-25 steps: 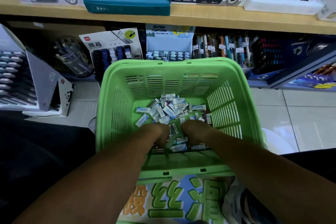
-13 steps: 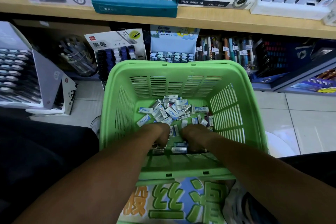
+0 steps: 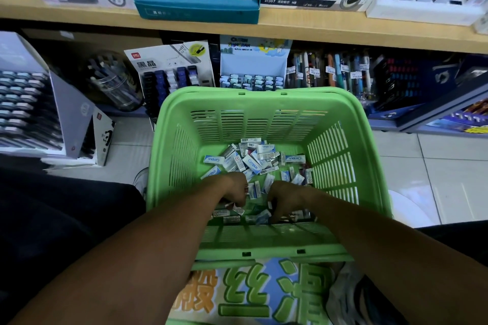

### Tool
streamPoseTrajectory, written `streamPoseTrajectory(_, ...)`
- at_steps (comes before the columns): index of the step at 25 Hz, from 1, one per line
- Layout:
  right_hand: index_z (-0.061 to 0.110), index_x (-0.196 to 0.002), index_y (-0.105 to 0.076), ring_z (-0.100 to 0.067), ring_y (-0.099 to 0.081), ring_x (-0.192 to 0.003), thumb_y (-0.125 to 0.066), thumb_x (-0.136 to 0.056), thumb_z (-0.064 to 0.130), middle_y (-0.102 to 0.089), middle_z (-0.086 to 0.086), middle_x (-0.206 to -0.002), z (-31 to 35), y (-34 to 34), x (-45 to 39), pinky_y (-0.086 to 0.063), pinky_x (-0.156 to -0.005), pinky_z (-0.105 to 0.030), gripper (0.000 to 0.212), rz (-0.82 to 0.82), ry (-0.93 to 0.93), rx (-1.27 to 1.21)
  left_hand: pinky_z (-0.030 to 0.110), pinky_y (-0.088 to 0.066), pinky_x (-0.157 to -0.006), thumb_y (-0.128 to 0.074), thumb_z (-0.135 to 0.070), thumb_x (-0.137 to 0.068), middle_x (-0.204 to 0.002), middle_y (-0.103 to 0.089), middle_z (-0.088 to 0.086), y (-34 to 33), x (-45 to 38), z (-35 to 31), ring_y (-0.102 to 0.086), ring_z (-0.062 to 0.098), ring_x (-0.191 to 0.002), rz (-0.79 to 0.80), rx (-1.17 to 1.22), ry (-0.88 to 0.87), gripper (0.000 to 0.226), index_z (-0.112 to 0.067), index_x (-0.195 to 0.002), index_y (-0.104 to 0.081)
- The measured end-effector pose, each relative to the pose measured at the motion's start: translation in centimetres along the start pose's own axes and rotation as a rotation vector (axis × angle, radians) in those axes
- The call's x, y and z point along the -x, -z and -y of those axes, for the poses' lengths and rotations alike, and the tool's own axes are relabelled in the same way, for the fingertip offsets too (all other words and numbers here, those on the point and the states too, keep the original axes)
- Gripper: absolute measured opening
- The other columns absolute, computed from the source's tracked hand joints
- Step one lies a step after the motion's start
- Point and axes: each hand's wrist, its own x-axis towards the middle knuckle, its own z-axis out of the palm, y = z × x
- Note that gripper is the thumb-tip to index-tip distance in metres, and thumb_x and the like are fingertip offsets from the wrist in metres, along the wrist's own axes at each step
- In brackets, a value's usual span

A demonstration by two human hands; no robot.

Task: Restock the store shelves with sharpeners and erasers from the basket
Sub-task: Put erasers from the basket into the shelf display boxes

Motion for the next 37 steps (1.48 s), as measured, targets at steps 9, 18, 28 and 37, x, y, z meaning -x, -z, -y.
streamPoseTrajectory(9,0.012,-0.093,-0.076,-0.014,-0.066,-0.067,-0.079,-0.082,0.007,-0.076,-0.007,-0.081,0.6,3.5,1.8,-0.053,-0.063,-0.025,0.013,-0.312,0.068,-0.807,0.025,-0.040,-0.045,-0.077,-0.042,-0.084,-0.074,-0.064,0.014,1.3,-0.1,-1.1,-0.047,0.016,-0.045,-0.166,0.786,-0.004,0.050,0.002,-0.103,-0.063)
streamPoseTrajectory(18,-0.002,-0.102,-0.072,-0.019,-0.070,-0.076,-0.073,-0.081,-0.007,-0.075,-0.015,-0.088,1.0,4.0,3.1,-0.057,-0.071,-0.028,0.021,-0.181,0.046,-1.169,0.021,-0.032,-0.042,-0.068,-0.025,-0.094,-0.059,-0.062,0.003,1.2,1.8,-3.2,-0.044,0.011,-0.046,-0.135,1.075,-0.002,0.019,-0.008,-0.087,-0.062)
streamPoseTrajectory(28,0.006,-0.101,-0.071,-0.017,-0.068,-0.082,-0.078,-0.081,0.003,-0.075,-0.008,-0.093,1.4,6.0,4.0,-0.051,-0.067,-0.027,0.022,-0.388,-0.075,-1.173,0.029,-0.050,-0.054,-0.075,-0.031,-0.088,-0.097,-0.069,0.013,1.7,0.4,-2.0,-0.063,0.023,-0.071,-0.201,1.140,0.038,0.035,-0.008,-0.110,-0.060)
streamPoseTrajectory(37,-0.013,-0.103,-0.066,-0.032,-0.070,-0.102,-0.065,-0.079,-0.020,-0.072,-0.021,-0.102,2.3,5.4,3.2,-0.059,-0.087,-0.032,0.024,-0.342,-0.050,-1.126,0.044,-0.062,-0.070,-0.070,-0.006,-0.089,-0.091,-0.073,0.021,1.3,1.6,-2.0,-0.073,0.034,-0.078,0.012,1.347,-0.085,0.033,0.004,-0.118,-0.059)
